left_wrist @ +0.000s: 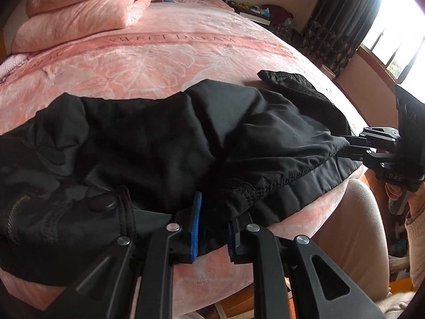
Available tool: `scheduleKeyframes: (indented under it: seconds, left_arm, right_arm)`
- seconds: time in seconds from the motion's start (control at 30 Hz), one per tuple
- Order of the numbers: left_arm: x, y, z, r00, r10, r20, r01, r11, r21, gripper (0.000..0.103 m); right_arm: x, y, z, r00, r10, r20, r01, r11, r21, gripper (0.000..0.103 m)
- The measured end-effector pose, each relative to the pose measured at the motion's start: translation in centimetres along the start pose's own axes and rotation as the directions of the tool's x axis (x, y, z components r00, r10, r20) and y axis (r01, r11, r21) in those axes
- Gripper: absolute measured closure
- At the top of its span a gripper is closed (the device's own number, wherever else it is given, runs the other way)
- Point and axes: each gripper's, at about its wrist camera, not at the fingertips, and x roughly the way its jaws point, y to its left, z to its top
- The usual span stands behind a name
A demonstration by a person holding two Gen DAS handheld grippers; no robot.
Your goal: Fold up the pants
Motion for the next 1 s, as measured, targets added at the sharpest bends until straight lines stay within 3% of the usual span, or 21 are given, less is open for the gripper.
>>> scheduleKeyframes:
  seconds: [0.1, 0.17, 0.23, 0.27, 0.33, 0.4, 0.47, 0.57, 0.67, 0.77, 0.8, 0.9, 0.97, 1.0]
  left_arm:
    - [1.1, 0.7, -1.0, 0.999, -0.004, -0.045, 0.002, 0.998, -0.061, 0.083]
    - [1.1, 0.7, -1.3, 0.998, -0.007, -0.057, 0.003, 0.997, -0.076, 0.081]
    - [0.7, 0.5, -1.2, 0.997, -0.006, -0.08, 0.001, 0.998, -0.064, 0.078]
    - [0.5, 0.3, -1.2, 0.996, -0.002, -0.093, -0.003, 0.998, -0.06, 0.076]
    - [0.1, 0.2, -1.1, 0.992, -0.018, -0.123, 0.01, 0.998, -0.067, 0.068]
    - [-0.7, 0.3, -1.3, 0.984, -0.122, -0.133, 0.108, 0.988, -0.109, 0.009]
    - [-2.3, 0.7, -1.5, 0.978, -0.2, -0.062, 0.186, 0.967, -0.175, 0.009]
    - [-3.3, 1.7, -1.2, 0.981, -0.194, -0.016, 0.185, 0.954, -0.236, 0.009]
    - [-3.4, 2.4, 0.0, 0.997, -0.068, 0.024, 0.072, 0.959, -0.275, 0.009]
    - [-3.2, 2.2, 1.6, 0.995, 0.073, 0.065, -0.052, 0.959, -0.279, 0.009]
    - [-2.9, 2.0, 2.1, 0.992, 0.104, 0.073, -0.08, 0.959, -0.272, 0.009]
    - [-1.6, 1.3, 3.2, 0.987, 0.136, 0.081, -0.114, 0.965, -0.236, 0.009]
    - [-0.2, 0.6, 3.7, 0.985, 0.159, 0.073, -0.14, 0.968, -0.209, 0.009]
    - [0.5, 0.3, 3.8, 0.986, 0.158, 0.06, -0.144, 0.97, -0.195, 0.009]
  right_arm:
    - [1.7, 0.1, -0.4, 0.996, -0.002, -0.085, 0.004, 1.0, 0.015, 0.084]
    - [1.8, 0.3, -0.5, 0.993, 0.027, -0.112, -0.023, 0.999, 0.036, 0.067]
    - [0.7, 0.5, -0.4, 0.991, 0.092, -0.092, -0.087, 0.994, 0.06, 0.021]
    - [-0.2, 0.9, -0.3, 0.994, 0.096, -0.057, -0.093, 0.994, 0.052, 0.017]
    - [-2.1, 1.3, 0.1, 0.998, 0.055, -0.007, -0.055, 0.998, 0.041, 0.016]
    - [-3.5, 0.8, 0.8, 1.0, 0.0, 0.017, -0.001, 0.997, 0.072, 0.016]
    - [-4.2, -0.4, 2.0, 0.996, -0.082, 0.027, 0.078, 0.989, 0.124, 0.016]
    - [-3.1, -2.5, 4.6, 0.979, -0.206, -0.008, 0.203, 0.954, 0.219, 0.017]
    - [-0.3, -4.5, 6.9, 0.941, -0.327, -0.086, 0.338, 0.9, 0.276, 0.02]
    - [3.4, -5.7, 8.3, 0.867, -0.459, -0.195, 0.497, 0.823, 0.275, 0.021]
    - [4.6, -5.9, 8.6, 0.853, -0.475, -0.219, 0.52, 0.812, 0.266, 0.021]
    - [7.0, -7.1, 8.5, 0.804, -0.518, -0.293, 0.59, 0.756, 0.283, 0.025]
    - [8.0, -8.3, 8.3, 0.785, -0.521, -0.335, 0.613, 0.729, 0.304, 0.035]
    - [8.3, -8.9, 8.0, 0.781, -0.518, -0.35, 0.618, 0.72, 0.315, 0.046]
